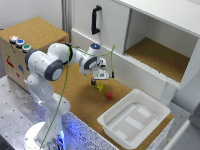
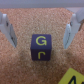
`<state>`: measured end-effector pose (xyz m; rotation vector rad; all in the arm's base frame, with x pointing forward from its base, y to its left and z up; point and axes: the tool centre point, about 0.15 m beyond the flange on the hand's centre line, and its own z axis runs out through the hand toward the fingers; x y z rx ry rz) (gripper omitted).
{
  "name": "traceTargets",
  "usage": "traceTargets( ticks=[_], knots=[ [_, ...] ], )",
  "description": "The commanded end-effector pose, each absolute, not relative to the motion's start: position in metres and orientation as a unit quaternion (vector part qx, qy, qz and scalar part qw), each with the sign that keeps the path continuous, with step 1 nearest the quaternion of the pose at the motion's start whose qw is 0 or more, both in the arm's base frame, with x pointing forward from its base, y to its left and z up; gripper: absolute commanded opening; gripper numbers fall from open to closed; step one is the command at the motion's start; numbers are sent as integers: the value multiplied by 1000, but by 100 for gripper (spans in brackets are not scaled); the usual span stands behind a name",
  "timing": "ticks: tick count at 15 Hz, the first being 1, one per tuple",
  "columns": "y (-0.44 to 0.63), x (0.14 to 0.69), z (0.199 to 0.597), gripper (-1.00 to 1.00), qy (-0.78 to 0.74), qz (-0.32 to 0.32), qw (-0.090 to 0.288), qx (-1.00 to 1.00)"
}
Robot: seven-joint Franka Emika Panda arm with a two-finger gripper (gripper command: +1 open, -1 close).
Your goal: Grasp the purple block, then rotate it left
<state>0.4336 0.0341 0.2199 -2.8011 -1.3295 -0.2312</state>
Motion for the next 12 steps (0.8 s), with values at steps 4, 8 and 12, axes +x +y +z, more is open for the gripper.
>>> traceTargets(
  ticks=[4,8,12],
  knots=[
    [29,445,200,-100,-436,-52,-9,-899],
    [25,439,201,-100,-428,-46,-9,-902],
    [33,424,252,-100,-400,-31,-25,-916]
  ],
)
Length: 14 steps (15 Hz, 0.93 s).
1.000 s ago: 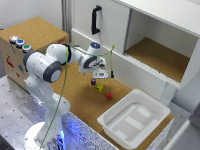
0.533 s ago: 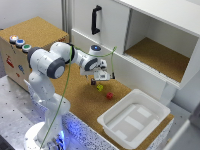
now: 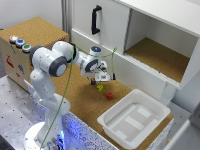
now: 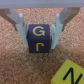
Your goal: Grasp the purple block, then rotate it left
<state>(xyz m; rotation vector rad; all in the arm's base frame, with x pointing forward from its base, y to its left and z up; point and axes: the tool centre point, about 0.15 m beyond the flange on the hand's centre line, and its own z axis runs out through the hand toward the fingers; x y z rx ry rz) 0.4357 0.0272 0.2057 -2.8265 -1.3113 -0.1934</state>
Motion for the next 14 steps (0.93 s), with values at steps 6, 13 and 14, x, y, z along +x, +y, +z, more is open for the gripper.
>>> traceTargets(
  ticks=[6,13,14],
  knots=[
    [106,404,367,-100,-490,-60,-5,-870],
    [151,381,385,-100,-542,-55,9,-839],
    [155,378,383,-100,-550,-55,7,-833]
  ],
)
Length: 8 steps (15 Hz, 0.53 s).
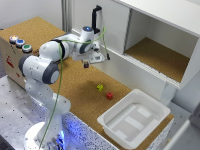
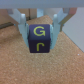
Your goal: Grasp the purple block, then rotate it left
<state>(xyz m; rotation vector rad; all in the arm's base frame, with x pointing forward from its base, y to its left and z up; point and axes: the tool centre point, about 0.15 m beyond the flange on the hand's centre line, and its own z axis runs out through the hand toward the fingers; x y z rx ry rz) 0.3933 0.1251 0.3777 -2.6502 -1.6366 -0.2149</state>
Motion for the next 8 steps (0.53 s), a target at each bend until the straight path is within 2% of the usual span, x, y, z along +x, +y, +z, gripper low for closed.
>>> traceTargets(
  ticks=[1,3,6,8],
  knots=[
    [160,374,379,-100,-559,-52,5,-828],
    [160,371,369,-100,-589,-51,11,-807],
    [150,373,348,-100,-620,-43,62,-781],
    [147,365,338,-100,-644,-49,67,-761]
  ],
)
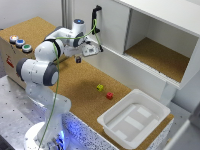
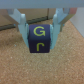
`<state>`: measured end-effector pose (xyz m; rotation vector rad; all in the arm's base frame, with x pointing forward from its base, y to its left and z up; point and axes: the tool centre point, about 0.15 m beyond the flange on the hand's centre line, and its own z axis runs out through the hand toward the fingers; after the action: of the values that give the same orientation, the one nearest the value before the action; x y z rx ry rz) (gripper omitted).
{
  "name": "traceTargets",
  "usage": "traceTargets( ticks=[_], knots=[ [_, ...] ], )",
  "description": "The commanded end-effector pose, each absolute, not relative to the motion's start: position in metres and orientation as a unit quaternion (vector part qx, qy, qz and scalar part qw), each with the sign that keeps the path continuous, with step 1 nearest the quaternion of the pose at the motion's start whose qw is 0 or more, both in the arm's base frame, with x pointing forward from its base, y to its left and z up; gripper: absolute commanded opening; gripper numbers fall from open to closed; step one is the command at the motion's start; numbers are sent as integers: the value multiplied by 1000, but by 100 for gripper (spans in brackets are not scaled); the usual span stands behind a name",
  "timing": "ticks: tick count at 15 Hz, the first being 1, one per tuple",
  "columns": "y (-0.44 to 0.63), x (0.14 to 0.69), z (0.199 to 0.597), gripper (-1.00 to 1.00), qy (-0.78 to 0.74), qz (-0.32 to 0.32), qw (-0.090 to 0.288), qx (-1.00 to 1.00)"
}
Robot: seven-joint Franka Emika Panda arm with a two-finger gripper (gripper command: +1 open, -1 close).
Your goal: Grasp the purple block, then rotate it left
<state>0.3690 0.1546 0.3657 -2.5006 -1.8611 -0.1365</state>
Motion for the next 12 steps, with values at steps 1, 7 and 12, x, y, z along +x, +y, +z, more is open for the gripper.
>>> traceTargets(
  ticks=[1,7,12],
  knots=[
    [146,360,332,-100,-655,-48,83,-750],
    [141,326,268,-100,-738,-51,78,-668],
    [153,341,221,-100,-701,-103,48,-704]
  ],
)
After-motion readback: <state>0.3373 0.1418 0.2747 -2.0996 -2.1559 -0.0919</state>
